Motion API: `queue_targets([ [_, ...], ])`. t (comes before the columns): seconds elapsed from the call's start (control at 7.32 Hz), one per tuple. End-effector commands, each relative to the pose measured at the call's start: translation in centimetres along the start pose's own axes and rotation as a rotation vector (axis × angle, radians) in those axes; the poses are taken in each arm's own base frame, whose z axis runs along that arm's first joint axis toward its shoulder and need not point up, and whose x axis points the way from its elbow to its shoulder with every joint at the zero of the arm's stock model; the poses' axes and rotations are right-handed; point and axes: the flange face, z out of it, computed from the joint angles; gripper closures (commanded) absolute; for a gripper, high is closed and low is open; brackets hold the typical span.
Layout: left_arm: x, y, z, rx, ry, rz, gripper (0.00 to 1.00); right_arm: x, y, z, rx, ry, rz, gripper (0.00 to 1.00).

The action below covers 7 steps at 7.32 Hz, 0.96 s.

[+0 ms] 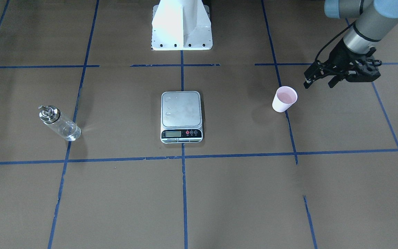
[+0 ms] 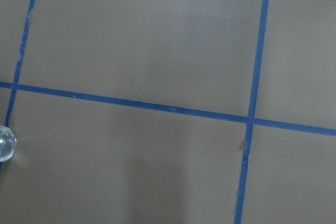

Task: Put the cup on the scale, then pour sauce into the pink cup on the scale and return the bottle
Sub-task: 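Grasp the pink paper cup with the left gripper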

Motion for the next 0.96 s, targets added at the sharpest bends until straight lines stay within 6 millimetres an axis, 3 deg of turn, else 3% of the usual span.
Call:
queue_targets([
  [0.0,-0.2,1.6,5.7,-0.002,-0.013,-0.035,0.0,-0.2,-0.1,-0.2,0.004,0.003,-0.004,0.0],
  [0.55,0.8,3.8,8.0,-0.055,-0.018,0.0,0.0,-0.4,-0.4,-0.4,0.008,0.003,-0.007,0.0],
  [0.68,0.8,3.9,8.2,-0.058,-0.021,0.0,0.07,-0.4,-0.4,-0.4,0.007,0.001,-0.006,0.0],
  [0.82,0.8,3.9,8.2,-0.058,-0.02,0.0,0.24,-0.4,-0.4,-0.4,0.006,0.0,-0.005,0.0],
])
